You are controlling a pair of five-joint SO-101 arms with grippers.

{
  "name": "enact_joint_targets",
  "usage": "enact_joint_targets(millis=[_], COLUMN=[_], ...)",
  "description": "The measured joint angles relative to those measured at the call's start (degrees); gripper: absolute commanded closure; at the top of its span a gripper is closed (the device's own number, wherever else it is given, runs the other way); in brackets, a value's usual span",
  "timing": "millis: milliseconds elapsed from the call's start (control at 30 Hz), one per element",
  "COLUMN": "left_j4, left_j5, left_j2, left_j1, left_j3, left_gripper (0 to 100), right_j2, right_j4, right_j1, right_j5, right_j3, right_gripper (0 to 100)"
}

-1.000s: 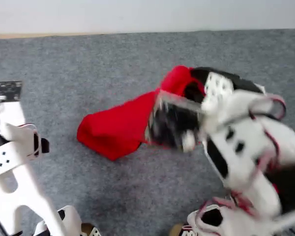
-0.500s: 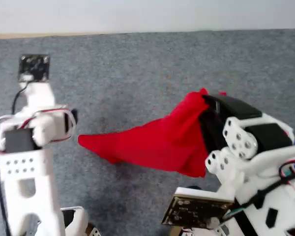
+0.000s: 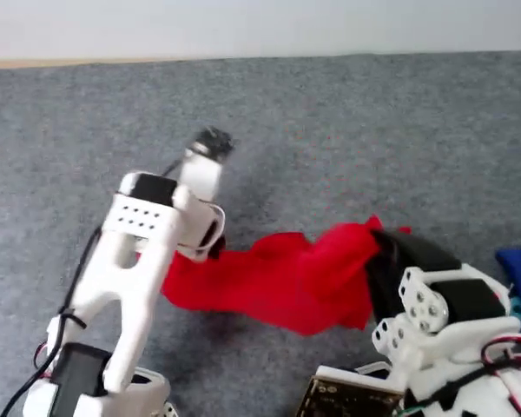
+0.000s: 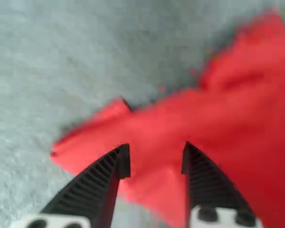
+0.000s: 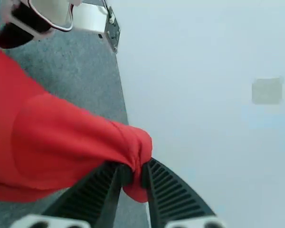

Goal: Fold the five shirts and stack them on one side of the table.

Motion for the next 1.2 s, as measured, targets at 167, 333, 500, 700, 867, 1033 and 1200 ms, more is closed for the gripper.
enact_joint_targets(millis=[167,333,500,700,867,1033,1200], left_j4=[5.54,6.68,6.77,6.68,3.43,0.0,-3.43], left_j5=[-6.33,-12.48,-14.59,-14.51,-12.66,-12.48,-12.48], left_j2=[0.35,0.35,0.35,0.53,0.62,5.45,15.12], left_j1=[0.7,0.97,-1.67,-3.34,-1.67,5.36,11.43], left_j3=[1.32,10.11,11.16,-0.09,-5.01,-5.01,-7.65], left_gripper=[86,87,87,82,77,77,77], right_j2=[-3.25,-6.95,-10.29,-13.19,-15.38,-15.38,-15.38], right_j4=[0.0,0.0,0.0,0.0,0.0,0.0,0.0], right_j1=[0.26,0.26,0.26,0.26,0.26,0.26,0.26], right_j5=[0.0,0.0,0.0,0.0,0.0,0.0,0.0], right_j3=[5.63,10.73,15.03,19.87,24.35,25.23,25.23], right_gripper=[98.8,98.8,98.8,98.8,98.8,98.8,98.8])
